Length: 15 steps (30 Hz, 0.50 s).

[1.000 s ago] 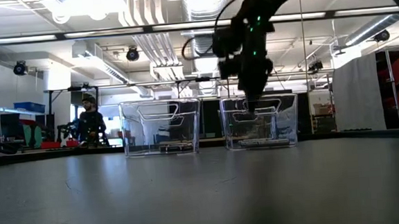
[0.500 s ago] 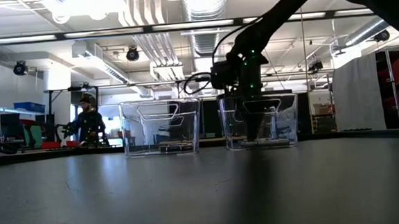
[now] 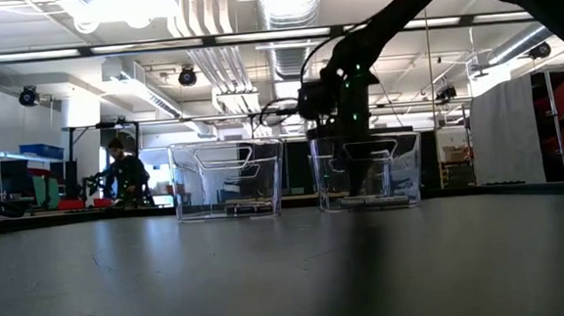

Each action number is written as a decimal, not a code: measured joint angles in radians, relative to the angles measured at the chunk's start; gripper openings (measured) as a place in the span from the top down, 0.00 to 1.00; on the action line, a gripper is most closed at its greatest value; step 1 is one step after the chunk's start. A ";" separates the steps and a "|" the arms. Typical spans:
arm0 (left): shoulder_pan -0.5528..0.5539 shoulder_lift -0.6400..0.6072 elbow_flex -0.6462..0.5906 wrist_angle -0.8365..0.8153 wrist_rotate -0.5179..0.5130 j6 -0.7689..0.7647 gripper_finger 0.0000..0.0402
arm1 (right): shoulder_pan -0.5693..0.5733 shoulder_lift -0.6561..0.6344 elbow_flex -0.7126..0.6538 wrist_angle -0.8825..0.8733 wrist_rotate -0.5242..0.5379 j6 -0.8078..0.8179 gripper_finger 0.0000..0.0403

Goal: Sort batteries
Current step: Put the white battery into the right transparent bin, then put the black battery into the left transparent bin

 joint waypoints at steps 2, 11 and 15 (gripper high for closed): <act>0.000 0.000 0.000 -0.001 0.000 0.000 0.57 | 0.001 -0.028 0.014 -0.020 0.022 0.017 0.69; 0.000 0.009 0.000 -0.026 0.004 0.001 0.57 | 0.067 -0.311 0.038 -0.045 0.032 0.193 0.53; 0.000 0.020 0.000 -0.034 0.004 0.017 0.57 | 0.131 -0.450 0.033 -0.060 0.032 0.322 0.49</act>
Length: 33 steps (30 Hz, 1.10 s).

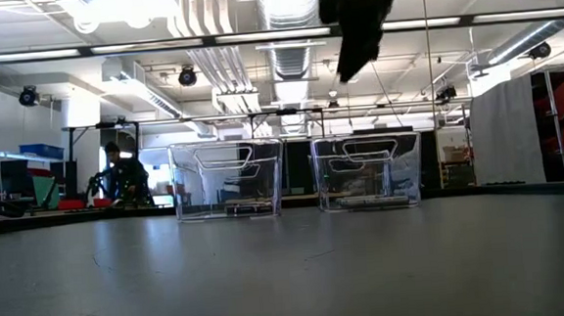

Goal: Sort batteries
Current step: Put the black battery into the left transparent bin

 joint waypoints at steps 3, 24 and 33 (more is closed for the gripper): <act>0.000 0.007 0.000 -0.003 0.000 0.009 0.57 | 0.051 -0.087 -0.005 -0.064 0.001 0.093 0.46; 0.000 0.055 0.000 -0.046 0.043 0.018 0.57 | 0.103 -0.445 -0.537 -0.486 0.090 0.736 0.39; 0.000 0.051 0.000 -0.079 0.048 0.022 0.57 | 0.103 -0.380 -0.815 -0.338 -0.034 0.776 0.37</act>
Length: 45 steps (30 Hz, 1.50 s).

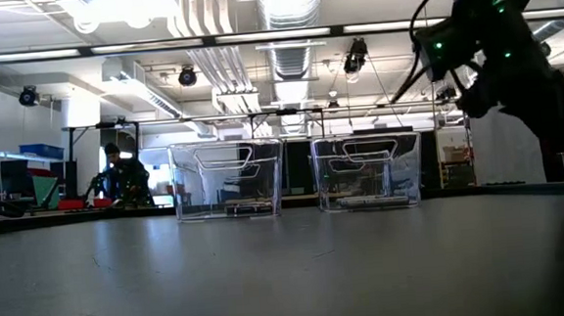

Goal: Sort batteries
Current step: Put the black battery into the left transparent bin

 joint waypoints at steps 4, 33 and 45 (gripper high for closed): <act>0.000 -0.003 0.000 -0.005 0.000 -0.001 0.57 | 0.000 0.073 0.002 0.046 -0.001 -0.067 0.39; 0.000 -0.010 0.000 -0.009 0.084 -0.088 0.57 | 0.000 0.419 -0.085 0.209 -0.095 -0.298 0.73; 0.000 -0.009 0.000 -0.010 0.084 -0.089 0.57 | 0.003 0.419 -0.085 0.210 -0.095 -0.296 0.92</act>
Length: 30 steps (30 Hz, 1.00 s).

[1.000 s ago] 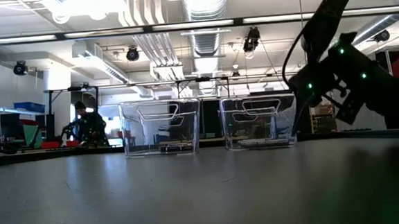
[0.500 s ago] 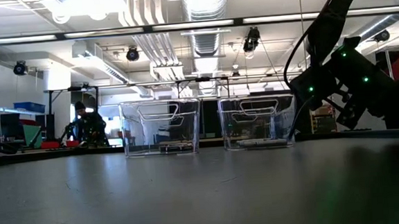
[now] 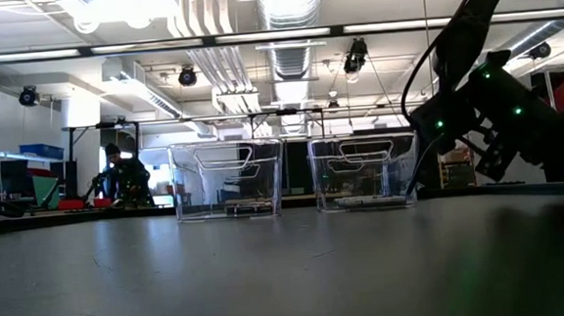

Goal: Sort batteries
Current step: Put the black battery into the left transparent bin

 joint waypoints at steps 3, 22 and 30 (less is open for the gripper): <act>0.000 0.000 0.000 0.000 0.000 -0.003 0.57 | 0.015 -0.011 0.000 0.000 0.007 0.001 0.92; 0.000 -0.002 0.000 0.001 -0.008 0.005 0.57 | 0.201 -0.308 0.083 -0.001 0.021 0.225 0.92; 0.000 -0.002 0.000 0.017 -0.011 0.048 0.57 | 0.340 -0.336 0.318 0.060 0.030 0.348 0.92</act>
